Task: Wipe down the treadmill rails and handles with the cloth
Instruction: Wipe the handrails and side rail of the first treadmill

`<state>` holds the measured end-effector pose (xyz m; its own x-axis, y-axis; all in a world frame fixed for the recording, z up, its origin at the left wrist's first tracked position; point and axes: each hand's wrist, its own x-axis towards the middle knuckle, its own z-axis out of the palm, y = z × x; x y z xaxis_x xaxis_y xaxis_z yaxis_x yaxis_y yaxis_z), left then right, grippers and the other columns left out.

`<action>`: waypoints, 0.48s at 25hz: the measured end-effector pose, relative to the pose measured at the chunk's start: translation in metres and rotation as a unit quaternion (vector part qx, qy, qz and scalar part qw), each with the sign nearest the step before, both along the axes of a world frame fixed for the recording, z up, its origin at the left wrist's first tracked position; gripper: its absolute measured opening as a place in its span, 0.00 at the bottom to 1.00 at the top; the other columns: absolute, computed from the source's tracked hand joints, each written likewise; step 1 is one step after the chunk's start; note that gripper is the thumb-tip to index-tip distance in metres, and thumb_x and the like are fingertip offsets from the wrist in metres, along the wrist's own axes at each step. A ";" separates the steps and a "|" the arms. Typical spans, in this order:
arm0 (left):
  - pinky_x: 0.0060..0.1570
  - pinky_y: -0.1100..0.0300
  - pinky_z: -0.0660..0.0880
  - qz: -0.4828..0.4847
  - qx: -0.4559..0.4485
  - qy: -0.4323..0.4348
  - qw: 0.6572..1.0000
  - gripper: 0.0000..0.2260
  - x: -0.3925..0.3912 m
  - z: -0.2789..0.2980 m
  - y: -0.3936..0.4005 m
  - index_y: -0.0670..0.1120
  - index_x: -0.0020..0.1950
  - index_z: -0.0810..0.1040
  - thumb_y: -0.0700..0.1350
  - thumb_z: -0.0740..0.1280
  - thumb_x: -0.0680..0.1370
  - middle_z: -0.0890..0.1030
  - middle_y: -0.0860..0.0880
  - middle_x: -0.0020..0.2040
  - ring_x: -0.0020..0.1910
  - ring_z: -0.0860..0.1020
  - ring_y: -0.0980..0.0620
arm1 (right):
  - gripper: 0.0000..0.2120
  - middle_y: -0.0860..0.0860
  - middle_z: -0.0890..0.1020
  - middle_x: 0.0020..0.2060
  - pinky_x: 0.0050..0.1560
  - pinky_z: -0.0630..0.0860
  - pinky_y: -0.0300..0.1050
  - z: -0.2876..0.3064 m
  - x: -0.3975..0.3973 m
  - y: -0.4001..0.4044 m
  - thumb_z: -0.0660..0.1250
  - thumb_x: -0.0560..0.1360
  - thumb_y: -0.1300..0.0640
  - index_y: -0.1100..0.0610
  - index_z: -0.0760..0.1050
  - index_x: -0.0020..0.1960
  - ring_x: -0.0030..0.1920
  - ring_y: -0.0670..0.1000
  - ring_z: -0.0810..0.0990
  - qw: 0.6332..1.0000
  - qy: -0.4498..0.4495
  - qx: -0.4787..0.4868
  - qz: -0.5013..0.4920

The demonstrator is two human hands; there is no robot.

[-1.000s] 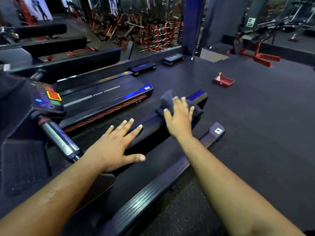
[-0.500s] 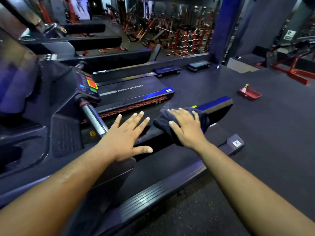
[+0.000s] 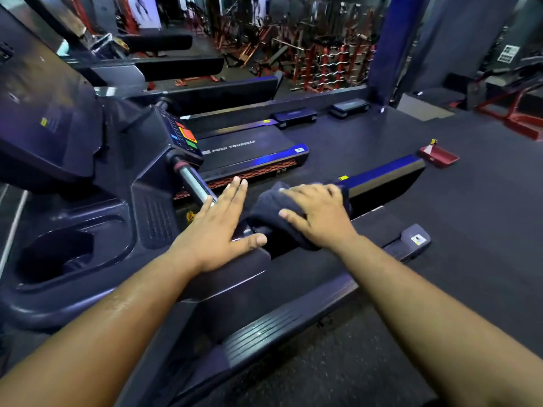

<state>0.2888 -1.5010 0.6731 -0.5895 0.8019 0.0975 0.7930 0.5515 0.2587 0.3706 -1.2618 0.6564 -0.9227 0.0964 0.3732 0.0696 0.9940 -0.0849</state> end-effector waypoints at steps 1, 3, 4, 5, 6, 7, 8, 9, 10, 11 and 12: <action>0.79 0.48 0.43 -0.002 0.000 -0.005 1.000 0.50 0.001 0.000 -0.001 0.53 0.78 0.29 0.80 0.45 0.68 0.30 0.54 0.78 0.79 0.35 0.58 | 0.30 0.46 0.80 0.61 0.63 0.61 0.57 0.002 -0.007 0.001 0.47 0.77 0.32 0.45 0.75 0.66 0.63 0.53 0.74 0.998 0.008 -0.003 -0.066; 0.79 0.48 0.42 -0.002 0.005 -0.015 1.000 0.50 0.002 -0.001 -0.001 0.52 0.79 0.30 0.79 0.46 0.68 0.31 0.54 0.79 0.79 0.36 0.57 | 0.28 0.47 0.79 0.64 0.67 0.59 0.59 -0.010 -0.010 -0.033 0.47 0.78 0.35 0.45 0.74 0.68 0.67 0.53 0.72 0.981 0.048 -0.060 -0.177; 0.79 0.48 0.42 -0.004 0.013 -0.023 1.000 0.50 0.002 -0.001 -0.001 0.52 0.79 0.31 0.80 0.46 0.68 0.32 0.54 0.79 0.79 0.37 0.57 | 0.28 0.48 0.76 0.68 0.68 0.59 0.60 -0.020 -0.003 -0.061 0.48 0.78 0.36 0.45 0.71 0.72 0.70 0.54 0.70 0.977 0.068 -0.089 -0.180; 0.79 0.48 0.43 -0.006 0.023 -0.031 0.999 0.50 0.001 -0.001 0.000 0.52 0.78 0.31 0.80 0.45 0.68 0.33 0.53 0.79 0.79 0.37 0.57 | 0.29 0.49 0.73 0.71 0.68 0.60 0.61 -0.030 0.009 -0.084 0.49 0.78 0.37 0.46 0.67 0.74 0.72 0.55 0.68 0.980 0.081 -0.087 -0.160; 0.79 0.47 0.44 -0.009 0.031 -0.040 0.999 0.51 -0.001 -0.001 -0.001 0.52 0.78 0.31 0.81 0.44 0.67 0.34 0.53 0.80 0.79 0.37 0.57 | 0.30 0.50 0.73 0.71 0.66 0.63 0.61 -0.038 0.025 -0.100 0.50 0.77 0.37 0.47 0.66 0.75 0.71 0.55 0.69 0.986 0.080 -0.063 -0.128; 0.79 0.47 0.45 -0.014 0.037 -0.050 0.998 0.52 -0.002 0.000 -0.003 0.51 0.79 0.32 0.82 0.43 0.67 0.35 0.52 0.80 0.79 0.38 0.57 | 0.31 0.51 0.74 0.70 0.65 0.64 0.62 -0.040 0.033 -0.102 0.51 0.77 0.37 0.48 0.67 0.75 0.70 0.56 0.70 0.991 0.085 -0.024 -0.105; 0.79 0.47 0.45 -0.013 0.044 -0.058 0.997 0.52 -0.004 0.000 -0.003 0.51 0.79 0.32 0.82 0.42 0.66 0.35 0.52 0.80 0.79 0.38 0.58 | 0.31 0.53 0.75 0.69 0.66 0.64 0.63 -0.033 0.030 -0.096 0.52 0.76 0.36 0.49 0.69 0.74 0.68 0.56 0.71 0.992 0.093 0.010 -0.087; 0.79 0.47 0.45 -0.008 0.052 -0.065 0.996 0.53 -0.005 0.001 -0.003 0.50 0.79 0.33 0.82 0.42 0.65 0.36 0.51 0.81 0.79 0.38 0.58 | 0.30 0.54 0.76 0.67 0.69 0.62 0.64 -0.023 0.018 -0.087 0.53 0.77 0.37 0.50 0.70 0.73 0.68 0.56 0.72 0.991 0.105 0.029 -0.074; 0.79 0.47 0.45 -0.005 0.057 -0.071 0.996 0.54 -0.007 0.002 -0.003 0.50 0.80 0.34 0.82 0.42 0.65 0.36 0.50 0.81 0.79 0.38 0.58 | 0.29 0.54 0.76 0.67 0.71 0.58 0.66 -0.015 0.004 -0.083 0.52 0.77 0.38 0.49 0.69 0.74 0.70 0.55 0.71 0.992 0.102 0.029 -0.065; 0.79 0.47 0.45 -0.003 0.060 -0.073 0.995 0.54 -0.006 0.003 -0.001 0.50 0.80 0.34 0.83 0.41 0.65 0.37 0.50 0.81 0.79 0.38 0.57 | 0.28 0.52 0.75 0.68 0.73 0.56 0.66 -0.009 -0.008 -0.085 0.52 0.78 0.40 0.48 0.68 0.74 0.71 0.54 0.70 0.994 0.094 0.006 -0.056; 0.79 0.47 0.44 0.000 0.064 -0.070 0.996 0.54 -0.006 0.002 0.000 0.49 0.80 0.35 0.83 0.41 0.65 0.37 0.49 0.81 0.79 0.39 0.57 | 0.26 0.50 0.76 0.68 0.74 0.55 0.65 -0.010 -0.013 -0.091 0.52 0.79 0.42 0.47 0.69 0.74 0.72 0.53 0.70 0.994 0.097 -0.035 -0.045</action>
